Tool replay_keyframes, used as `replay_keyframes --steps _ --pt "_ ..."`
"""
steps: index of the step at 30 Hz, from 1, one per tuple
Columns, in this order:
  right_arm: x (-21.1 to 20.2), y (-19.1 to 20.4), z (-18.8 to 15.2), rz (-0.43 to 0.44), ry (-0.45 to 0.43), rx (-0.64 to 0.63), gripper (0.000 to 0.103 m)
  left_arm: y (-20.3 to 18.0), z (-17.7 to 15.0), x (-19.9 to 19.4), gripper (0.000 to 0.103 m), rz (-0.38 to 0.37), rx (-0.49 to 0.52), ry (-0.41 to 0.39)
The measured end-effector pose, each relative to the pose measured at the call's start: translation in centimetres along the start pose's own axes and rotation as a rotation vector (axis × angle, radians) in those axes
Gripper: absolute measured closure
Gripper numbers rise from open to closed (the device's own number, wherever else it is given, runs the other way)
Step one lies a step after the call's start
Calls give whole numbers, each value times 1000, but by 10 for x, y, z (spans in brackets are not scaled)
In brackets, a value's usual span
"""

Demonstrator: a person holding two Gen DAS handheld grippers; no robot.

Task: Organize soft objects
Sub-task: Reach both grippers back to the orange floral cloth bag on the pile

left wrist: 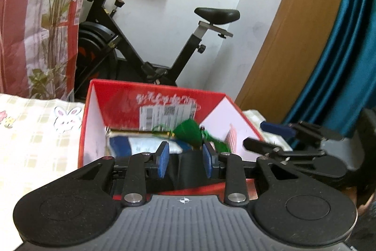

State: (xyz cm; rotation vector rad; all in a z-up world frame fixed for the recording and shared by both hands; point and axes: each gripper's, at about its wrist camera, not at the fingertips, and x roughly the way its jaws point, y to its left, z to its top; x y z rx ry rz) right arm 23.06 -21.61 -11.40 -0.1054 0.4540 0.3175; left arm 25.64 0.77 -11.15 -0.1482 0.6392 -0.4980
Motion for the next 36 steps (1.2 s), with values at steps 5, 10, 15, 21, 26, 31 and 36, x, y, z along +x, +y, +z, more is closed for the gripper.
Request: replay_keyframes --steps 5,10,15,21,26,31,36 --pt "-35 22 -10 38 -27 28 49 -2 -26 -21 70 5 -18 14" --pt "-57 50 -41 43 8 35 49 -8 -52 -34 70 22 -27 31" --pt "-62 70 -82 56 87 82 50 -9 -84 -40 70 24 -87 51" --pt "-60 86 -125 52 181 107 52 -4 -122 -42 70 25 -184 90" --pt "-56 92 -138 46 183 77 52 13 -129 -37 70 41 -275 106" --pt "-52 88 -142 54 176 92 51 26 -134 -30 70 32 -350 108" --pt "-52 86 -143 60 174 100 51 34 -137 -18 68 25 -405 106"
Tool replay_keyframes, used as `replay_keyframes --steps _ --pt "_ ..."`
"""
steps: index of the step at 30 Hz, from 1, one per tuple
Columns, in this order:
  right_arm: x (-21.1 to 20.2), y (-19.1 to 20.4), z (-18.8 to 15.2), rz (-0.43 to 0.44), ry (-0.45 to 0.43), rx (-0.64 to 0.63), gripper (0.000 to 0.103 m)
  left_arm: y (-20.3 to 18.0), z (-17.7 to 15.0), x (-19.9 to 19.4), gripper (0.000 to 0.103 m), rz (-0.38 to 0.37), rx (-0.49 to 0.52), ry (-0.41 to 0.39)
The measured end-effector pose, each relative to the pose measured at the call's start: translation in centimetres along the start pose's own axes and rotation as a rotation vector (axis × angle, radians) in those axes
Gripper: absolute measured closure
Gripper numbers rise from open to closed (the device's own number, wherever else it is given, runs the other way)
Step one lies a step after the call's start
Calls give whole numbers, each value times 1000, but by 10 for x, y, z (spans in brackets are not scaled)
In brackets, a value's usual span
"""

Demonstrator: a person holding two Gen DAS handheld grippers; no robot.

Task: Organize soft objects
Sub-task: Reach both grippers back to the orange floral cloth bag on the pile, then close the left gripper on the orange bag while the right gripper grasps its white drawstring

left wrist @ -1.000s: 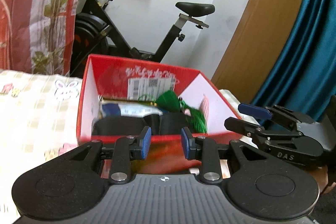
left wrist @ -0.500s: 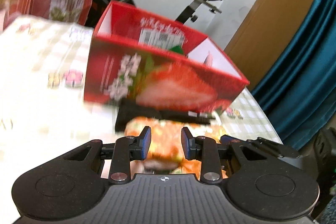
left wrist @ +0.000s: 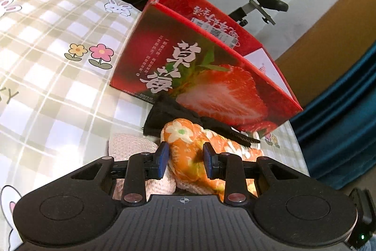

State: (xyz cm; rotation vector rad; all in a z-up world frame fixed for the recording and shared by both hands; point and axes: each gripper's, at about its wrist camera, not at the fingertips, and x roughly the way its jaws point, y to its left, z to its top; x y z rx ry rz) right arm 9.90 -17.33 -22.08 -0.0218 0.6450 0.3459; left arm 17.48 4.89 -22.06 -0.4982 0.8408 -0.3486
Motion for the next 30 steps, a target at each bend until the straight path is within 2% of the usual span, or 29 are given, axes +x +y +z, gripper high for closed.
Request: replay_keyframes --steps 5,8,10,11,12,14,16,20,26,30 --pt "0 0 -1 0 -1 0 51 10 -1 10 63 -7 -72 1" --pt "0 1 -1 -3 0 -3 51 8 1 16 63 -16 -73 12" --pt "0 0 0 -2 1 -3 51 3 1 16 65 -30 -48 11" --pt "0 1 0 -2 1 -2 51 -2 1 13 75 -28 -11 1" --pt "0 0 0 0 1 -2 51 -7 0 10 80 -20 29 -7" --pt "-1 1 0 3 -1 -4 51 -19 -2 1 86 -6 119 -23" --pt "-2 2 1 13 -7 -9 51 -28 -6 -10 87 11 166 -48" --pt "-7 5 2 56 -18 -2 52 -31 -16 -25 88 48 173 -64" --pt "-6 12 2 71 -24 -26 52 -5 -21 -17 87 75 86 -21" --pt "-5 10 2 73 -23 -17 52 -2 -26 -12 86 93 133 -23"
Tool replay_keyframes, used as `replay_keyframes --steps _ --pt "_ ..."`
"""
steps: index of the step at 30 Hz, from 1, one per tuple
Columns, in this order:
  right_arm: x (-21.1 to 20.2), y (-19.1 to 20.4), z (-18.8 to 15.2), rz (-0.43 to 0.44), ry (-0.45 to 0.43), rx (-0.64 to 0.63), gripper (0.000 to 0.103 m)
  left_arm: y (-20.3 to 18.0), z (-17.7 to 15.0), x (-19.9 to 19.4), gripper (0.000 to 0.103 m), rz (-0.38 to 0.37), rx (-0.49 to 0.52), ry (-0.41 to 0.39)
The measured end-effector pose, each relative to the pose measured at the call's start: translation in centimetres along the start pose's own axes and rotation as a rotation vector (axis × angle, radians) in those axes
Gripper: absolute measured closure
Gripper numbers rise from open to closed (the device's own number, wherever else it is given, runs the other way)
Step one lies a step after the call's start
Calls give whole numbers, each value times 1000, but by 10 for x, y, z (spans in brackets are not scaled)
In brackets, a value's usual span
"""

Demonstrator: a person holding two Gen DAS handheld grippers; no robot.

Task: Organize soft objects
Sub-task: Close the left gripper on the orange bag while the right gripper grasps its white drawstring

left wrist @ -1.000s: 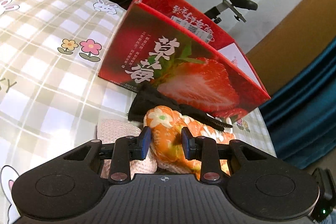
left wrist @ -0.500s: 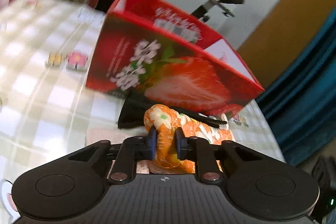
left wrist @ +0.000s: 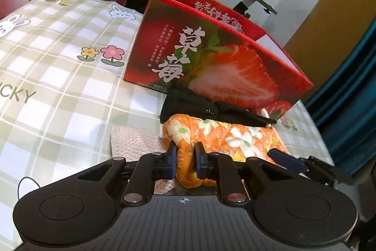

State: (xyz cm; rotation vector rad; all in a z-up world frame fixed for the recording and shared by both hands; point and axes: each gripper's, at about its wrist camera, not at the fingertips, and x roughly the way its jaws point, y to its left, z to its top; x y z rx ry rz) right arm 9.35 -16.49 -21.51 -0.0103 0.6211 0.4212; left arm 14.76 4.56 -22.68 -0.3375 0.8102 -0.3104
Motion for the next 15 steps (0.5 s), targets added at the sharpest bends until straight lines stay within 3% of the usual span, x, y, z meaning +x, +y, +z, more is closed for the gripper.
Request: replay_keyframes --steps 6,15 --pt "-5 -3 3 -18 2 23 52 4 -1 1 85 -2 -6 3" --pt "-18 -40 1 -118 -15 259 52 2 -2 3 84 0 -8 4"
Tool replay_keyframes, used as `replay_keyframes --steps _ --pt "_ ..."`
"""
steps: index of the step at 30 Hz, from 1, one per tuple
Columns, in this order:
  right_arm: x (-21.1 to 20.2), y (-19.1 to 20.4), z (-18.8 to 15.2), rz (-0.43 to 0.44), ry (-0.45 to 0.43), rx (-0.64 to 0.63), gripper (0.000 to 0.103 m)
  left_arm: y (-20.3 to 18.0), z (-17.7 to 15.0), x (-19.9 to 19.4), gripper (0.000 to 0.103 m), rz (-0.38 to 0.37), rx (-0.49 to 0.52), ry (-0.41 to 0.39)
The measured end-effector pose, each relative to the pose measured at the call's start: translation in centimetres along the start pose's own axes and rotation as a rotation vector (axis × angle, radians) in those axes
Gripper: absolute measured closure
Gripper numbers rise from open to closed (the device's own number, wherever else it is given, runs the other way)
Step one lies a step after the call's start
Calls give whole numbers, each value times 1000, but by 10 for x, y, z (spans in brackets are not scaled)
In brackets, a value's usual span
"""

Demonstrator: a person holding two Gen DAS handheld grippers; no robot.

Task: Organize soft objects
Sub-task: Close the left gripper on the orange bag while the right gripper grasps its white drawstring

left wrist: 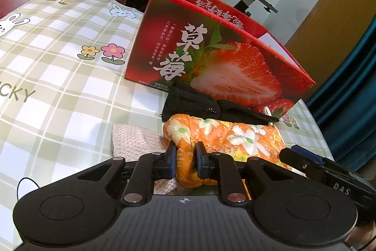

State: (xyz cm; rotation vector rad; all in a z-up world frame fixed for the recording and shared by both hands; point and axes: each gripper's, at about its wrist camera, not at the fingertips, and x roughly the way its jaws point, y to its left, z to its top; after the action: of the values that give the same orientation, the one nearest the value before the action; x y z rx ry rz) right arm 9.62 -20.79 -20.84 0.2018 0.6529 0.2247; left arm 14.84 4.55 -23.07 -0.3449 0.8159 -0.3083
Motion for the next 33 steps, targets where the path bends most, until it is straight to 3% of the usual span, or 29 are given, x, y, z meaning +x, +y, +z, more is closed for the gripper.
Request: replay_keyframes --steps 15,19,23,33 --pt "15 -19 -7 37 53 133 47 0 0 0 84 0 0 -1" --pt "10 -9 -5 32 36 65 60 0 0 0 84 0 1 -1" --pt "0 9 2 14 -7 -65 90 0 0 1 84 1 3 0" --pt "-5 19 4 63 -4 -105 94 1 0 -1 84 -2 4 0"
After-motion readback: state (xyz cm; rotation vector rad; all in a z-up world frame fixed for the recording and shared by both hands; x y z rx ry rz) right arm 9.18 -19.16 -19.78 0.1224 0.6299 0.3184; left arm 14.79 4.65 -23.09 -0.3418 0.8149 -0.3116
